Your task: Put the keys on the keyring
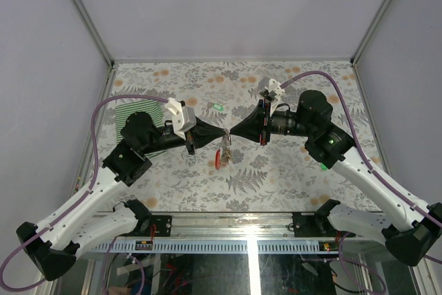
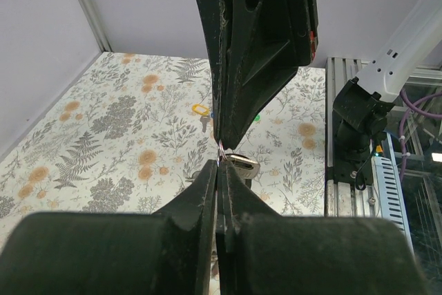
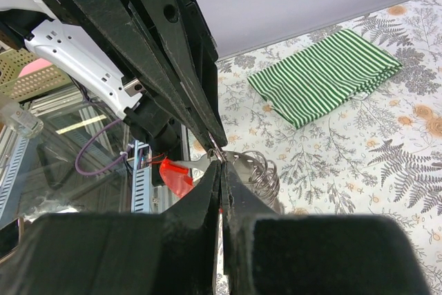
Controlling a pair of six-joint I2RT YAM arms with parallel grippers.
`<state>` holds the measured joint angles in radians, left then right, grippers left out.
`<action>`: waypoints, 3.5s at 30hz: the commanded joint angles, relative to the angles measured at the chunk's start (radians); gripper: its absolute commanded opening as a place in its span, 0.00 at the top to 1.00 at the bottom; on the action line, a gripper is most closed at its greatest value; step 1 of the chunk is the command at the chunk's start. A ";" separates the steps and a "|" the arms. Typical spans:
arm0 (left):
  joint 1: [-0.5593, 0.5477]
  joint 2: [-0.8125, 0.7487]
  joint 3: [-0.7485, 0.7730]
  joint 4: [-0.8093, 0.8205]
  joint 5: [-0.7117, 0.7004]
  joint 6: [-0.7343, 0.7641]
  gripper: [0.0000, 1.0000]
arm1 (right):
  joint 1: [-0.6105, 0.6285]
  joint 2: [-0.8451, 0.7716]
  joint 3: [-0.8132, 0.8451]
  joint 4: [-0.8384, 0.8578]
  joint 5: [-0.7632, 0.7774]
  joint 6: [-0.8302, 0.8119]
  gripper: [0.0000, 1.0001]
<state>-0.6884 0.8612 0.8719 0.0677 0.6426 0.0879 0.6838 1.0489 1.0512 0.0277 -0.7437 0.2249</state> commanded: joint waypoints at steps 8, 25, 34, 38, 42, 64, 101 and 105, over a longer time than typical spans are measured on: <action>-0.005 0.001 0.044 0.033 -0.003 0.023 1.00 | 0.006 0.021 0.028 0.001 0.016 0.020 1.00; -0.007 -0.010 0.037 0.033 -0.029 0.027 1.00 | 0.010 0.032 0.065 -0.141 0.096 0.051 1.00; -0.009 -0.010 0.040 0.024 -0.039 0.035 1.00 | 0.010 0.042 0.070 -0.170 0.145 0.069 1.00; -0.008 -0.010 0.040 0.018 -0.042 0.040 1.00 | 0.010 0.033 0.069 -0.176 0.165 0.071 1.00; -0.010 -0.009 0.042 0.013 -0.044 0.042 1.00 | 0.010 0.028 0.077 -0.182 0.183 0.070 1.00; -0.014 0.003 0.024 0.083 -0.269 -0.057 1.00 | 0.021 -0.047 0.047 -0.003 0.336 0.113 1.00; -0.016 -0.061 -0.044 0.201 -0.373 -0.166 1.00 | 0.281 0.026 -0.070 0.404 0.747 0.101 1.00; -0.016 -0.063 -0.045 0.202 -0.370 -0.165 1.00 | 0.282 0.027 -0.070 0.407 0.755 0.104 1.00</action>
<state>-0.6994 0.8196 0.8238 0.1642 0.2687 -0.0742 0.9550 1.0672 0.9386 0.3542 0.0143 0.3168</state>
